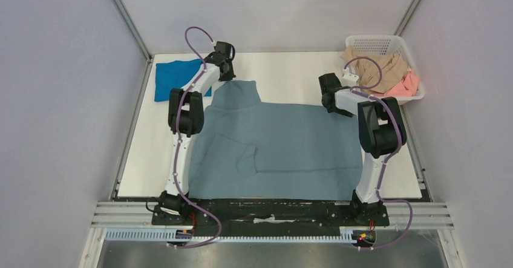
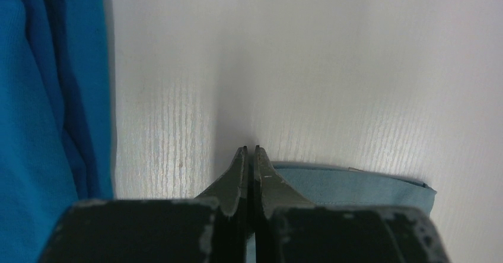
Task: Fold and stack the t-shirts
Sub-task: Grab the side of the flattened tshirt furthest away from the robot with both arms
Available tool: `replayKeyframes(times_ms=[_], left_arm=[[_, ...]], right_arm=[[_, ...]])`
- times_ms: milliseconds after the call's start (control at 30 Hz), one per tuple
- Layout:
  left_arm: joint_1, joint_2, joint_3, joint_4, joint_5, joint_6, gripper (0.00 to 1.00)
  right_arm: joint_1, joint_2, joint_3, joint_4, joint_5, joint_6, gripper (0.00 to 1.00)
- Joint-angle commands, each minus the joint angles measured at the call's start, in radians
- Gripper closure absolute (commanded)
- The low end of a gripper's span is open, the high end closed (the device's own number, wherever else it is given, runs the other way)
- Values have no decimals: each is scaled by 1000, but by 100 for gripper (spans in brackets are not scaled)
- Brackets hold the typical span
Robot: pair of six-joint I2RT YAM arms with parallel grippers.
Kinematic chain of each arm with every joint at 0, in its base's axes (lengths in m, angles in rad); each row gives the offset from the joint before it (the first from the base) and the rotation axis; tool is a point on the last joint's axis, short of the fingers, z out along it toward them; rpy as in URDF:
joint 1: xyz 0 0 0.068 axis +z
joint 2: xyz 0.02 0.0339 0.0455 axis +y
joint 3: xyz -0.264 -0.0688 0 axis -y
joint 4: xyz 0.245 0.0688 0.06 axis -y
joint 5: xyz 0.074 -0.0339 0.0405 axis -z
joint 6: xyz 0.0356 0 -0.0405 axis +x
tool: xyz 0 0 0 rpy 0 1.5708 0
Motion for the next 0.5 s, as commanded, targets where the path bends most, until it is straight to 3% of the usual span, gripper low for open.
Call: replayKeyframes(times_ms=[0, 133, 333, 467], left_arm=[[6, -82, -13, 26, 21, 1, 98], [6, -111, -49, 47, 28, 5, 98], [6, -133, -72, 65, 24, 14, 98], [13, -120, -67, 82, 30, 7, 98]], right_arm=[[-5, 0, -41, 10, -74, 31, 48], [-6, 25, -23, 20, -67, 58, 61], [-6, 27, -39, 125, -79, 56, 97], [-7, 21, -33, 178, -90, 53, 100]])
